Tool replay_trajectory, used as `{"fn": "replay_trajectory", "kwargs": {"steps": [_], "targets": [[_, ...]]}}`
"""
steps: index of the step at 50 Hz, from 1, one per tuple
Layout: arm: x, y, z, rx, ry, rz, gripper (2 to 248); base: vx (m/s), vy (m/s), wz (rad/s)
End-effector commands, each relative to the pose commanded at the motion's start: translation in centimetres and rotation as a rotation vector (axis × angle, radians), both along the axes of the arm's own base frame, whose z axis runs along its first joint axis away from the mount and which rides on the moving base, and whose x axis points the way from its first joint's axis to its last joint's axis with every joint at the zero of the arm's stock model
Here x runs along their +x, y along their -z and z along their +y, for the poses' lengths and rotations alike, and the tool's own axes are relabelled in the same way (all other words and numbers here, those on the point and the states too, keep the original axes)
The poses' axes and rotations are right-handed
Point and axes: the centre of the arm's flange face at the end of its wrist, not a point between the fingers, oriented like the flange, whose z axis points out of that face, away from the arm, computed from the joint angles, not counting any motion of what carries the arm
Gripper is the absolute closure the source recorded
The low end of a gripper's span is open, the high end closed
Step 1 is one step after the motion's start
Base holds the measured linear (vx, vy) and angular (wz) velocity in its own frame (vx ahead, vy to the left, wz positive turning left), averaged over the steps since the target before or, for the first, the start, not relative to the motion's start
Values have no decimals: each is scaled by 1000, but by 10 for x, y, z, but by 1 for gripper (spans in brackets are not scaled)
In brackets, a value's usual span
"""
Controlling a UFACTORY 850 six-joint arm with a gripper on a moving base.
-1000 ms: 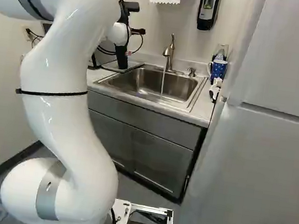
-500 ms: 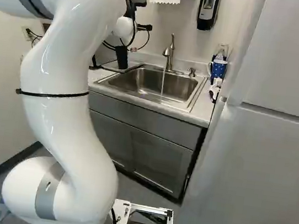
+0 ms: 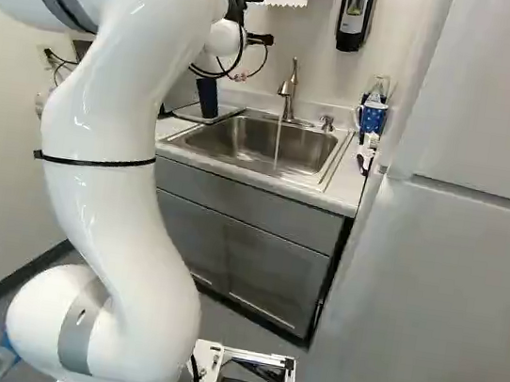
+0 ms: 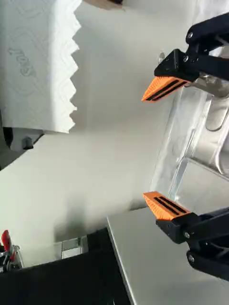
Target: Rinse the cup and place it in the tray
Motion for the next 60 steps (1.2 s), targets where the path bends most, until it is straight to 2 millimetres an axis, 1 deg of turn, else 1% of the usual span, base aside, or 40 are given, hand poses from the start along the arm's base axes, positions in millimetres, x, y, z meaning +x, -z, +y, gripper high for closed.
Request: {"fn": "replay_trajectory", "kwargs": {"steps": [11,21,36,48,60], "targets": [[5,-10,-18,0,26,-3,3,0,0,0],[11,-8,-33,0,48,6,3,0,0,0],[25,-5,-57,0,82,7,3,0,0,0],[42,-1,-74,0,104,14,3,0,0,0],[64,6,-82,1,113,28,3,0,0,0]]}}
